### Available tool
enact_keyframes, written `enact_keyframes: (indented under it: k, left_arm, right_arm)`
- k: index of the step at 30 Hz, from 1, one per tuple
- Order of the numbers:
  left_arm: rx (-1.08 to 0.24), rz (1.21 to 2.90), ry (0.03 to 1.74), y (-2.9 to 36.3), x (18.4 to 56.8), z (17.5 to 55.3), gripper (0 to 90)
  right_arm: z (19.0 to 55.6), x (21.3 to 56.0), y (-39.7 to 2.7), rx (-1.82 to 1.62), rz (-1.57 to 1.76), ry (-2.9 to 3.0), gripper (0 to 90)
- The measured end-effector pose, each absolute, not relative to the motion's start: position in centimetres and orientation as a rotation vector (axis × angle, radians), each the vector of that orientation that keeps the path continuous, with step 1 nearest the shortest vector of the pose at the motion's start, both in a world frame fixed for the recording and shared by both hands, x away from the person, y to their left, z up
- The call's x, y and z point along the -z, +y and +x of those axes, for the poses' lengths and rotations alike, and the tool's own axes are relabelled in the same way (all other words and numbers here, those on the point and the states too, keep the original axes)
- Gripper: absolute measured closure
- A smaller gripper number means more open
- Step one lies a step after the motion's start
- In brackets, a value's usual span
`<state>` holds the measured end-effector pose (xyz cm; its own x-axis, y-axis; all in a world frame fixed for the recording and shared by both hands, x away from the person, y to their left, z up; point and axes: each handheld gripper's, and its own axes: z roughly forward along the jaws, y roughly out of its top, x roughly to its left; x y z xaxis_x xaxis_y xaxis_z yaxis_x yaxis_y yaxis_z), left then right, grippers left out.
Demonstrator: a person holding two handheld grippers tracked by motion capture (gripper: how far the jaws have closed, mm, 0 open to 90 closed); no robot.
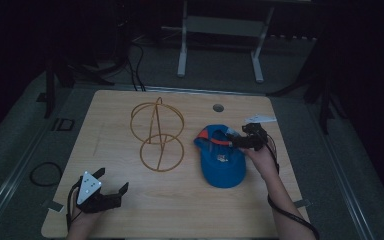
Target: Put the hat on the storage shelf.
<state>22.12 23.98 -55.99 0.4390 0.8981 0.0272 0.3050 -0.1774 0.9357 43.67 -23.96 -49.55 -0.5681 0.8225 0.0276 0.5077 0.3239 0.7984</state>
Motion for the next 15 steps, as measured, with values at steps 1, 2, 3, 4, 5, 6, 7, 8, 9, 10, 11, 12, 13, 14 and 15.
enact_keyframes:
  k: [1, 2, 3, 4, 5, 6, 7, 8, 9, 10, 11, 12, 13, 14, 15]
  left_arm:
    - [-0.759, 1.714, 1.049, 24.0, 56.0, 22.1, 5.1]
    - [-0.753, 1.715, 1.047, 24.0, 56.0, 22.1, 5.1]
    - [-0.754, 1.715, 1.049, 24.0, 56.0, 22.1, 5.3]
    - [-0.755, 1.714, 1.050, 24.0, 56.0, 22.1, 5.4]
    - [-0.748, 1.716, 1.049, 24.0, 56.0, 22.2, 5.6]
    - [-0.748, 1.716, 1.051, 24.0, 56.0, 22.1, 5.9]
    - [-0.748, 1.716, 1.051, 24.0, 56.0, 22.1, 5.9]
    - [-0.744, 1.719, 1.045, 24.0, 56.0, 22.1, 5.9]
    - [-0.746, 1.715, 1.045, 23.9, 56.0, 22.1, 5.9]
    - [-0.745, 1.715, 1.044, 23.9, 56.0, 22.1, 6.0]
    - [-0.745, 1.715, 1.044, 23.9, 56.0, 22.1, 6.0]
    - [-0.743, 1.719, 1.039, 23.8, 55.9, 22.1, 6.0]
    - [-0.743, 1.719, 1.039, 23.8, 55.9, 22.1, 6.0]
    - [-0.736, 1.720, 1.032, 23.8, 56.0, 22.1, 6.0]
    - [-0.739, 1.724, 1.032, 23.8, 56.0, 22.1, 6.0]
  right_arm:
    - [44.0, 49.8, -23.9, -1.110, 1.184, 2.210, 22.4]
    - [44.3, 50.0, -23.8, -1.106, 1.191, 2.212, 22.4]
    - [44.5, 50.3, -23.8, -1.107, 1.200, 2.211, 22.4]
    - [44.8, 50.5, -23.7, -1.100, 1.210, 2.209, 22.4]
    - [45.0, 50.7, -23.7, -1.099, 1.214, 2.212, 22.6]
    - [45.3, 50.9, -23.6, -1.091, 1.221, 2.211, 22.7]
    - [45.5, 51.1, -23.6, -1.086, 1.228, 2.205, 22.7]
    - [45.7, 51.4, -23.5, -1.091, 1.238, 2.204, 23.3]
    - [45.8, 51.6, -23.5, -1.084, 1.242, 2.208, 23.3]
    - [45.9, 51.9, -23.3, -1.075, 1.249, 2.208, 23.3]
    - [45.9, 51.9, -23.3, -1.075, 1.249, 2.208, 23.3]
    - [46.3, 52.6, -23.1, -1.051, 1.257, 2.216, 23.3]
    - [46.4, 52.7, -23.0, -1.032, 1.259, 2.216, 23.3]
    - [46.6, 52.9, -22.9, -1.021, 1.262, 2.217, 23.3]
    - [46.8, 53.2, -22.9, -1.018, 1.268, 2.223, 23.3]
